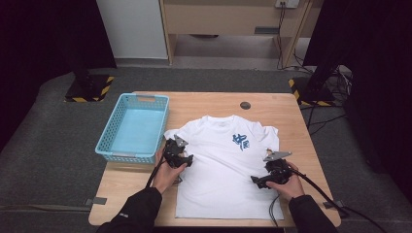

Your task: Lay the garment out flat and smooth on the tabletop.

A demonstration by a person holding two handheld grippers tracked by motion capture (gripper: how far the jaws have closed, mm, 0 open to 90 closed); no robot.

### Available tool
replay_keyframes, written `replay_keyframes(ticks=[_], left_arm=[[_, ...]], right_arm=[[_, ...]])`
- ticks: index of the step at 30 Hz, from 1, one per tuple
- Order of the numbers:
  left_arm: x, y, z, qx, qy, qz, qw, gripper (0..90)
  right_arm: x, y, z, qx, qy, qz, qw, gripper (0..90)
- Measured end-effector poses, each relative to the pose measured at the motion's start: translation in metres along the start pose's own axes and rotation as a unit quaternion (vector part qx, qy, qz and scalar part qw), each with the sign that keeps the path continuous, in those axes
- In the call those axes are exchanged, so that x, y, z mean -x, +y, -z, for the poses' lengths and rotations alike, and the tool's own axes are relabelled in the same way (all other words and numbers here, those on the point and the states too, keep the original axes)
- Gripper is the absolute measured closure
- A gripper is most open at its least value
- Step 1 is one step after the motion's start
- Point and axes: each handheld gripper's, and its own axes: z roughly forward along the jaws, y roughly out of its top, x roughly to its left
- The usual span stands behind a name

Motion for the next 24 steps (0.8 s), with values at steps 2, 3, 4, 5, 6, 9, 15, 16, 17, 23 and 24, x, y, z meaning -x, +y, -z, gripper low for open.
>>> replay_keyframes(ticks=[2,3,4,5,6,9,15,16,17,23,24], left_arm=[[-0.004,-0.005,-0.001,-0.009,0.006,0.0,0.9999,31.2],[-0.008,-0.007,0.0,-0.008,0.001,0.011,0.9999,29.0],[-0.01,-0.009,0.0,-0.007,-0.002,0.016,0.9999,29.0],[-0.01,-0.01,0.001,-0.005,0.0,0.011,0.9999,29.3],[-0.009,-0.011,0.003,-0.007,0.001,0.006,1.0,29.2],[-0.005,-0.014,0.008,-0.01,0.008,-0.01,0.9999,29.1],[0.012,-0.017,0.027,0.014,-0.023,-0.021,0.9994,29.3],[0.015,-0.018,0.031,0.021,-0.029,-0.02,0.9991,29.3],[0.017,-0.02,0.034,0.024,-0.035,-0.018,0.9989,29.2],[0.028,-0.035,0.038,0.007,-0.054,-0.015,0.9984,27.9],[0.029,-0.036,0.038,0.005,-0.053,-0.016,0.9984,27.9]], right_arm=[[0.0,-0.001,-0.001,-0.006,0.0,0.002,1.0,5.6],[0.001,-0.001,-0.001,-0.008,0.001,0.002,1.0,5.6],[0.001,-0.002,-0.001,-0.01,0.003,0.004,0.9999,5.7],[0.001,-0.003,-0.002,-0.014,0.003,0.004,0.9999,5.8],[0.002,-0.004,-0.002,-0.015,0.001,0.008,0.9998,6.0],[0.002,-0.006,0.001,-0.023,0.003,0.017,0.9996,6.2],[0.011,-0.002,0.012,0.004,0.0,-0.008,1.0,6.0],[0.014,0.0,0.016,0.018,-0.004,-0.017,0.9997,6.1],[0.016,0.001,0.019,0.031,-0.01,-0.022,0.9992,6.1],[0.026,0.006,0.028,0.094,-0.042,-0.053,0.9932,6.9],[0.027,0.007,0.026,0.094,-0.038,-0.055,0.9933,6.9]])
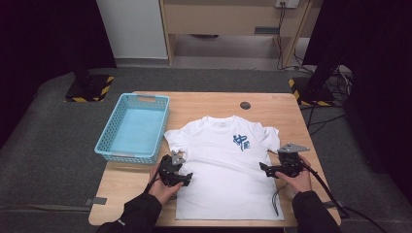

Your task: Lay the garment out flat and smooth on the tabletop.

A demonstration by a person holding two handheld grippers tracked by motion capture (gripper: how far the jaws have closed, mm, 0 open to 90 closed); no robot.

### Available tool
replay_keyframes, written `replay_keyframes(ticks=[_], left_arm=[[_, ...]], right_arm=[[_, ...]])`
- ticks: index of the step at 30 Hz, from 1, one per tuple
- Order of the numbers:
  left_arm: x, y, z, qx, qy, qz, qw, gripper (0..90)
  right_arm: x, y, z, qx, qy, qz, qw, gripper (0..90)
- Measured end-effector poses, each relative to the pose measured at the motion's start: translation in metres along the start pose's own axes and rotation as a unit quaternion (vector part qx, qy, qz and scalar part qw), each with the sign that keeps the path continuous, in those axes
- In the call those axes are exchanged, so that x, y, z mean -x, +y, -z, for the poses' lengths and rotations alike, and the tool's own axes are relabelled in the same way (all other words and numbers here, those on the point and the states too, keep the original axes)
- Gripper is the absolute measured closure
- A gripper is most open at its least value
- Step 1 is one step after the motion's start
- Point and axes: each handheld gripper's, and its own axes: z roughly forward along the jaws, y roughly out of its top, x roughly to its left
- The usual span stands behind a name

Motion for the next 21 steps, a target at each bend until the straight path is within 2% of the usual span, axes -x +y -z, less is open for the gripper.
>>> replay_keyframes(ticks=[4,7,12,14,17,21], left_arm=[[0.001,-0.002,-0.002,-0.022,0.018,-0.011,0.9995,27.6],[0.0,-0.008,0.001,-0.028,0.019,0.005,0.9994,26.0],[-0.002,-0.02,0.007,-0.028,0.006,0.035,0.999,21.3],[-0.002,-0.022,0.008,-0.026,0.008,0.036,0.999,19.7],[0.0,-0.024,0.009,-0.024,0.011,0.039,0.9989,18.2],[0.0,-0.028,0.01,-0.016,0.012,0.043,0.9989,15.6]], right_arm=[[-0.006,-0.002,-0.008,-0.026,0.007,0.013,0.9996,6.5],[-0.007,-0.001,-0.01,-0.024,0.004,0.015,0.9996,6.6],[0.003,0.008,-0.011,-0.004,-0.018,0.005,0.9998,7.5],[0.008,0.012,-0.016,-0.003,-0.019,-0.003,0.9998,7.4],[0.015,0.017,-0.029,-0.009,-0.025,0.002,0.9996,6.9],[0.027,0.027,-0.047,-0.014,-0.03,-0.008,0.9994,5.6]])
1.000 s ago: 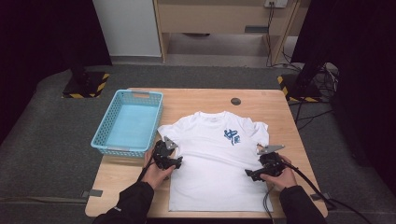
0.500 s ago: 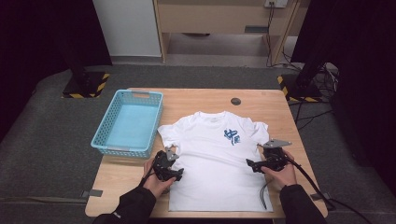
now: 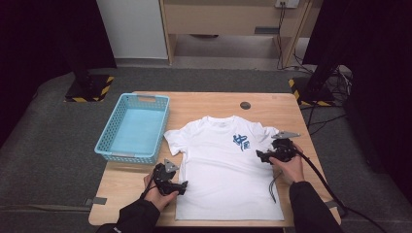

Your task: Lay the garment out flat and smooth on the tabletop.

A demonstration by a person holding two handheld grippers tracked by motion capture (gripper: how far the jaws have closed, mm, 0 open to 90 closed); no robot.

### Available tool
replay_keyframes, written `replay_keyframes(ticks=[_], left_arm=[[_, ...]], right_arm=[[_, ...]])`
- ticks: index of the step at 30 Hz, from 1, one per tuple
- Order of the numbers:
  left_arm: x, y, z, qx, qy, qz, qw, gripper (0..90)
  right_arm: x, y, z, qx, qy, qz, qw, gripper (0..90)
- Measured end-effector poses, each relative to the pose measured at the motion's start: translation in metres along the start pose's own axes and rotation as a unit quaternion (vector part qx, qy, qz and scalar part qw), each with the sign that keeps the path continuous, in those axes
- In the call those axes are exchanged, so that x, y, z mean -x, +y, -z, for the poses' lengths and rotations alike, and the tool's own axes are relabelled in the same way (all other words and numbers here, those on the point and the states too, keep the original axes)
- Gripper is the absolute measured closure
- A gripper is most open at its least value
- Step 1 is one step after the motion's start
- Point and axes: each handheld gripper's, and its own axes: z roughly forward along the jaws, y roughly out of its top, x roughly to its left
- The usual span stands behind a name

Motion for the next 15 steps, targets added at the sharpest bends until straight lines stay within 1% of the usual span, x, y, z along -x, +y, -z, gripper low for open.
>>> replay_keyframes(ticks=[4,7,9,10,13,15], left_arm=[[-0.001,0.0,-0.001,-0.001,0.002,0.0,1.0,12.6],[-0.002,0.0,-0.001,0.0,0.002,0.0,1.0,11.8],[-0.002,0.0,-0.002,0.0,0.001,-0.001,1.0,11.5],[-0.002,0.0,-0.002,0.002,0.001,-0.001,1.0,11.5],[-0.002,-0.001,-0.002,0.004,-0.001,-0.002,1.0,11.2],[-0.003,-0.001,-0.002,0.004,-0.001,-0.002,1.0,11.1]], right_arm=[[0.009,0.011,-0.017,0.009,-0.009,-0.006,0.9999,5.8],[0.016,0.018,-0.028,0.006,-0.02,-0.006,0.9998,5.6],[0.022,0.022,-0.035,0.007,-0.026,-0.013,0.9995,6.4],[0.025,0.023,-0.039,0.004,-0.025,-0.017,0.9995,6.1],[0.032,0.024,-0.048,-0.007,-0.035,-0.022,0.9991,6.2],[0.036,0.023,-0.053,-0.015,-0.037,-0.025,0.9989,6.4]])
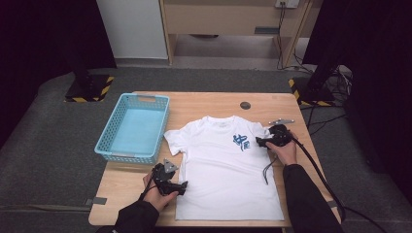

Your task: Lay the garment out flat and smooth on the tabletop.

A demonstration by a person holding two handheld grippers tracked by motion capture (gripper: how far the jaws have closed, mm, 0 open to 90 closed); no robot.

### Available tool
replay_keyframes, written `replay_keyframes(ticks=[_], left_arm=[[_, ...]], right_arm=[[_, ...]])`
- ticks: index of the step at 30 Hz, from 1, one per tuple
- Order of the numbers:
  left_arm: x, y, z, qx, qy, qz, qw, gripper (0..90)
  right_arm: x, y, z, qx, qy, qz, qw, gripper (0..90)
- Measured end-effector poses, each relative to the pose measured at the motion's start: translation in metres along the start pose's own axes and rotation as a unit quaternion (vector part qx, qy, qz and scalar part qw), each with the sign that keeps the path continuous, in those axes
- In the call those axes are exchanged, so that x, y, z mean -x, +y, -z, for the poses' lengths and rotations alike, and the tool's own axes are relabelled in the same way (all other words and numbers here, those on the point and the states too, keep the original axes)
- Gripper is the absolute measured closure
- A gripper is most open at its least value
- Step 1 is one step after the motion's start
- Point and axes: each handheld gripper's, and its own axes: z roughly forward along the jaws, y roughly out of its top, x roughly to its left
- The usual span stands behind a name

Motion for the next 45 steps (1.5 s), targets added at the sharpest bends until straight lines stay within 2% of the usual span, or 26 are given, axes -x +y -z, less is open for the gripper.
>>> replay_keyframes(ticks=[2,12,16,18,20,21,23,24,27,29,32,35,38,39,40,45], left_arm=[[0.0,0.0,0.0,0.002,0.0,-0.001,1.0,10.9],[-0.001,-0.003,0.0,0.01,-0.003,-0.003,0.9999,10.8],[-0.002,-0.003,0.0,0.012,-0.005,-0.005,0.9999,10.6],[-0.002,-0.003,0.0,0.012,-0.008,-0.006,0.9999,10.7],[-0.005,-0.001,0.001,0.01,-0.013,0.004,0.9998,12.8],[-0.008,0.001,0.002,0.015,-0.025,0.018,0.9994,15.9],[-0.015,0.008,-0.002,0.039,-0.047,0.058,0.9964,19.7],[-0.018,0.012,-0.005,0.055,-0.045,0.066,0.9953,19.6],[-0.021,0.027,-0.012,0.078,-0.031,0.05,0.9952,19.7],[-0.023,0.034,-0.018,0.1,-0.035,0.046,0.9934,20.4],[-0.023,0.049,-0.031,0.116,-0.027,0.022,0.9927,21.0],[-0.025,0.064,-0.047,0.111,-0.018,0.014,0.9936,21.7],[-0.028,0.068,-0.063,0.083,0.001,0.012,0.9965,22.2],[-0.029,0.067,-0.067,0.072,0.005,0.015,0.9973,23.1],[-0.03,0.067,-0.068,0.074,0.011,0.011,0.9971,22.5],[-0.035,0.07,-0.07,0.073,0.021,0.021,0.9969,22.8]], right_arm=[[0.003,-0.001,-0.005,-0.007,-0.001,-0.002,1.0,6.0],[0.018,0.0,-0.012,-0.001,-0.015,-0.01,0.9998,1.5],[0.018,0.001,-0.011,-0.005,-0.017,-0.014,0.9997,3.1],[0.016,0.003,-0.007,0.0,-0.009,-0.023,0.9997,4.3],[0.012,0.003,0.0,0.012,0.002,-0.027,0.9995,4.1],[0.01,0.002,0.003,0.014,0.007,-0.026,0.9995,3.9],[0.004,-0.001,0.006,0.002,0.007,-0.011,0.9999,2.4],[0.001,-0.003,0.008,-0.003,0.006,-0.002,1.0,3.0],[-0.005,-0.009,0.013,-0.005,0.005,0.006,1.0,3.0],[-0.007,-0.011,0.018,-0.004,0.007,0.005,0.9999,2.8],[-0.01,-0.014,0.023,-0.007,0.015,0.015,0.9998,2.2],[-0.016,-0.019,0.023,-0.022,0.013,0.036,0.9991,2.1],[-0.018,-0.025,0.021,-0.032,0.016,0.036,0.9987,1.8],[-0.017,-0.027,0.022,-0.03,0.019,0.028,0.999,1.7],[-0.015,-0.028,0.023,-0.029,0.02,0.025,0.9991,1.7],[-0.01,-0.037,0.03,-0.022,0.025,0.027,0.9991,1.8]])
